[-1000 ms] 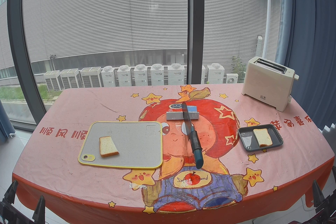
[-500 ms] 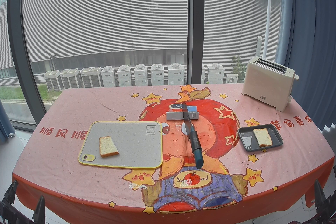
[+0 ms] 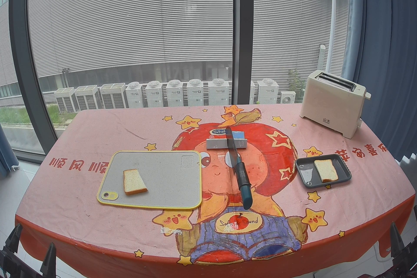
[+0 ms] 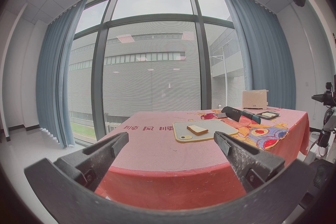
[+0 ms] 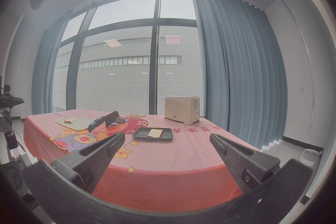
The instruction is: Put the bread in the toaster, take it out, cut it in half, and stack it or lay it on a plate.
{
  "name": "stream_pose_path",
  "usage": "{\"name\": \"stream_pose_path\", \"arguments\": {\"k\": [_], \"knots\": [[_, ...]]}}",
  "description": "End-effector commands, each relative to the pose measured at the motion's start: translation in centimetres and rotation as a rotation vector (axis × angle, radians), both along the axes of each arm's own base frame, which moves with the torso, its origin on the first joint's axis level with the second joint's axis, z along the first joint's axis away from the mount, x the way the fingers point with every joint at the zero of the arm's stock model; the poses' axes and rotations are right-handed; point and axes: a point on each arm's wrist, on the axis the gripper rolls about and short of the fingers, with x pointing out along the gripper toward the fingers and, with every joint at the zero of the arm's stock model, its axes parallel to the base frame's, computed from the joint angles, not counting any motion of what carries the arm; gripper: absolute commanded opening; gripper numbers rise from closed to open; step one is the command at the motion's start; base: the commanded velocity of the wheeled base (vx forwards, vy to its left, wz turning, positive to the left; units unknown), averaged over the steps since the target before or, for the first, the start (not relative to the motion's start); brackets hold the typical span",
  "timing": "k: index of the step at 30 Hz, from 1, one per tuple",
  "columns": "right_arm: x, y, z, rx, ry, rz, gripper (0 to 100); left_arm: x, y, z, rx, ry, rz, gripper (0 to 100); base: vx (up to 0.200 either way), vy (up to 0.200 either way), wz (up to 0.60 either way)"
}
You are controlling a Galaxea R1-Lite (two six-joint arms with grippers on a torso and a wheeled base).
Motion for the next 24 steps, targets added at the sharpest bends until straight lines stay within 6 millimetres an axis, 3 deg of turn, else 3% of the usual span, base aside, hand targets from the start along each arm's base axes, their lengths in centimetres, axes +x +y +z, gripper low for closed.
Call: {"name": "stream_pose_path", "arguments": {"k": [1, 24], "knots": [[0.01, 0.0, -0.52, -0.001, 0.0, 0.001, 100, 0.07, 0.0, -0.46, 0.0, 0.009, 0.001, 100, 0.0, 0.0, 0.0], [0.01, 0.0, -0.5, -0.001, -0.001, -0.002, 100, 0.07, 0.0, -0.46, 0.0, 0.009, 0.001, 100, 0.0, 0.0, 0.0]]}}
